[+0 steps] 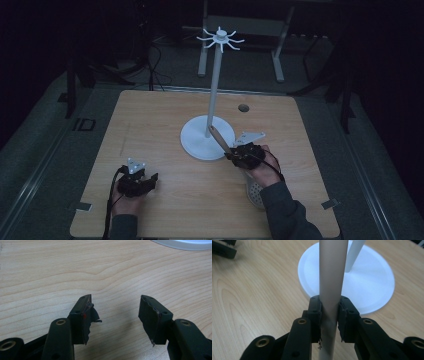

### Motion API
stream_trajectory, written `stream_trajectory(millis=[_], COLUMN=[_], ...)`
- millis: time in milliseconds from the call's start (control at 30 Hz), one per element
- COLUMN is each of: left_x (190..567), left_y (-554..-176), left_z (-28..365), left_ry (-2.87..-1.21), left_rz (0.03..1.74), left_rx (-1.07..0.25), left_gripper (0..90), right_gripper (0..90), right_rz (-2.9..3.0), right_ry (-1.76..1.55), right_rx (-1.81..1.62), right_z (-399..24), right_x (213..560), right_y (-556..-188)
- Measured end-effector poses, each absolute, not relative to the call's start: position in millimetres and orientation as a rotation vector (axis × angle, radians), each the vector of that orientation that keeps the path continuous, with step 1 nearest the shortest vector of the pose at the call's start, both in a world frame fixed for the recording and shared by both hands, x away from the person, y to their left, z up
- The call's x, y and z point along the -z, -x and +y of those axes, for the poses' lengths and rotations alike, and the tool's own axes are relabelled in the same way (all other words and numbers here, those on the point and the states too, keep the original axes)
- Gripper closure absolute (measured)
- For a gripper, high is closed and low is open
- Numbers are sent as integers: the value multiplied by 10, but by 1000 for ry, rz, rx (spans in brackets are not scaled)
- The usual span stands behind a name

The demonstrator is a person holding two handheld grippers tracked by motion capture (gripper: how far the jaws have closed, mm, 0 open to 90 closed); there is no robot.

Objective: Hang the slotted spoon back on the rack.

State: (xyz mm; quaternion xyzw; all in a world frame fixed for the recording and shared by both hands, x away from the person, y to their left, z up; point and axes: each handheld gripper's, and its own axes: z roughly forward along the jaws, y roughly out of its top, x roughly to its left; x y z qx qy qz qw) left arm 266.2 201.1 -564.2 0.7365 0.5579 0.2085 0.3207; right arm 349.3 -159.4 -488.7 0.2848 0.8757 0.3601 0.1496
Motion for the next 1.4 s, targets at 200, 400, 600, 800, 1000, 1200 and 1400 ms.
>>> stream_trajectory(millis=[200, 400, 600, 800, 1000, 1200, 1400], left_x=[5640, 5645, 5651, 5650, 5650, 5647, 5644], left_y=[-2658, -2647, -2649, -2650, -2653, -2656, -2655], left_z=[2006, 2020, 2003, 2007, 2009, 2015, 2013], left_ry=[-1941, -1935, -1936, -1934, -1934, -1928, -1932], left_rz=[1460, 1467, 1468, 1467, 1465, 1467, 1466], left_rx=[-549, -547, -543, -547, -549, -549, -550], left_gripper=[448, 448, 448, 448, 448, 448, 448], right_gripper=[741, 741, 741, 741, 741, 741, 742], right_rz=[2468, 2423, 2361, 2313, 2270, 2226, 2203], right_ry=[-827, -839, -852, -862, -875, -862, -834], right_rx=[-1074, -1117, -1168, -1217, -1258, -1305, -1344], right_z=[-1632, -1658, -1688, -1748, -1792, -1806, -1806], right_x=[4825, 4766, 4698, 4641, 4596, 4549, 4487], right_y=[-3491, -3506, -3518, -3531, -3547, -3550, -3552])
